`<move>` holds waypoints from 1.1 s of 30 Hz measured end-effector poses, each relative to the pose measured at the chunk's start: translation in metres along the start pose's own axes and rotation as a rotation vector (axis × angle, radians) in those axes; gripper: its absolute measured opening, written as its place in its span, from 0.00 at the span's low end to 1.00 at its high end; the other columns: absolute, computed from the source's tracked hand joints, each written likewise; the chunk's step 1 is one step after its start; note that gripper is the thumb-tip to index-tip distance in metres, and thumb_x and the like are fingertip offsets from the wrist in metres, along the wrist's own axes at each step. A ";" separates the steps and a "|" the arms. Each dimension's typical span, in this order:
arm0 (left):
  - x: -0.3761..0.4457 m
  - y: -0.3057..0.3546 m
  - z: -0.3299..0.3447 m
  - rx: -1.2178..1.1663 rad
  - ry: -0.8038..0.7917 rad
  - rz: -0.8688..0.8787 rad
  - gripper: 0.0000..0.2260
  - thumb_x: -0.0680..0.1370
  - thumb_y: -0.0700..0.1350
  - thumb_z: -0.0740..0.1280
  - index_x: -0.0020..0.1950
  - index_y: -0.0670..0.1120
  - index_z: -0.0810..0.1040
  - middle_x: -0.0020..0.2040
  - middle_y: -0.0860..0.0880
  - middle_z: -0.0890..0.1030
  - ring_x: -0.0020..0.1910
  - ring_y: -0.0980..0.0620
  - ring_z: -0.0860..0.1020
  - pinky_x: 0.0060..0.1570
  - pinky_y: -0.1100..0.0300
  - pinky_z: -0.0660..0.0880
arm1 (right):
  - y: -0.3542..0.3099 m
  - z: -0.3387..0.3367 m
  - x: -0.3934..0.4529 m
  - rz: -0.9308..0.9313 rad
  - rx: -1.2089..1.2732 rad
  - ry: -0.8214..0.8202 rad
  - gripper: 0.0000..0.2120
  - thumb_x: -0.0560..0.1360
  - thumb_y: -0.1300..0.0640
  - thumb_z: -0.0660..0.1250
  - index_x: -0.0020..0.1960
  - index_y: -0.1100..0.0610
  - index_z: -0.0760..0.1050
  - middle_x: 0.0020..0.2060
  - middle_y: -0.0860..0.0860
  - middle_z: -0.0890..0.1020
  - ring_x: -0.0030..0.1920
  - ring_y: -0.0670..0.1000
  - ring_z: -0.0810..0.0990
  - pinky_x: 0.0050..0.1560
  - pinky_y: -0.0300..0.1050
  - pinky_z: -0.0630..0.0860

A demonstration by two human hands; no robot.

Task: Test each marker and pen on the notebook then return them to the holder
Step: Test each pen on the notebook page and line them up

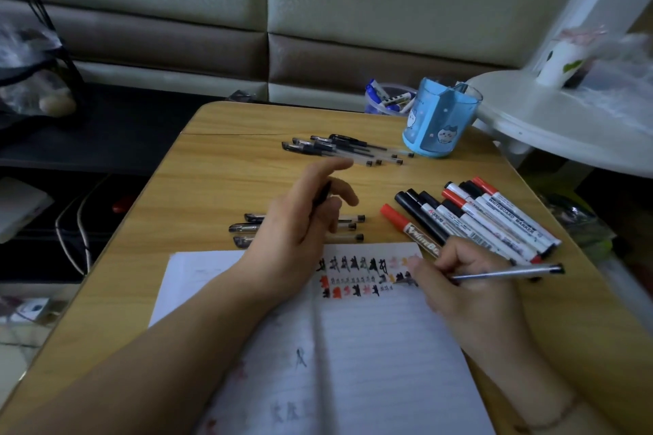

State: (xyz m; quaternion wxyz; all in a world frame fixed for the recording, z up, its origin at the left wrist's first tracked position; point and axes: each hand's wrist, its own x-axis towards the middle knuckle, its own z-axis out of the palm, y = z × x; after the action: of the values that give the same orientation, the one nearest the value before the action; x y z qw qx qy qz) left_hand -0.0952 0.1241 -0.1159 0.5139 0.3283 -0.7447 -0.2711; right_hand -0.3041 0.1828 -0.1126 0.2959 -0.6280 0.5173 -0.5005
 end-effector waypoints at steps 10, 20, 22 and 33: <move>-0.002 0.002 0.002 -0.177 -0.031 -0.134 0.15 0.80 0.38 0.64 0.51 0.59 0.65 0.49 0.50 0.83 0.38 0.51 0.80 0.44 0.55 0.77 | 0.014 -0.002 0.002 0.013 -0.048 0.031 0.20 0.73 0.61 0.72 0.28 0.54 0.65 0.20 0.53 0.67 0.21 0.51 0.64 0.23 0.41 0.62; -0.001 -0.001 0.003 -0.140 -0.012 -0.098 0.05 0.80 0.48 0.62 0.50 0.57 0.66 0.46 0.51 0.82 0.39 0.50 0.80 0.43 0.51 0.78 | 0.012 -0.001 0.003 -0.027 -0.103 0.024 0.18 0.72 0.67 0.71 0.29 0.61 0.65 0.22 0.59 0.68 0.22 0.55 0.65 0.23 0.44 0.65; -0.001 0.000 0.003 -0.117 -0.006 -0.091 0.04 0.79 0.51 0.62 0.51 0.57 0.67 0.45 0.51 0.82 0.39 0.48 0.79 0.42 0.45 0.78 | 0.011 -0.001 0.003 -0.025 -0.097 0.019 0.19 0.73 0.66 0.71 0.29 0.60 0.65 0.22 0.59 0.68 0.22 0.53 0.65 0.23 0.44 0.65; 0.000 0.002 0.001 0.026 -0.017 -0.026 0.04 0.79 0.44 0.66 0.51 0.49 0.73 0.40 0.59 0.76 0.36 0.54 0.74 0.35 0.60 0.71 | 0.003 -0.002 0.002 0.080 0.024 0.026 0.19 0.73 0.65 0.70 0.29 0.57 0.65 0.20 0.51 0.67 0.21 0.51 0.64 0.23 0.43 0.62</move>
State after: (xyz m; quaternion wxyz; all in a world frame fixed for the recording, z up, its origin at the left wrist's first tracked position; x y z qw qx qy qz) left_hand -0.0969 0.1258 -0.1148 0.4998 0.3421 -0.7482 -0.2708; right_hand -0.3071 0.1808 -0.1139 0.3164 -0.5968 0.5397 -0.5024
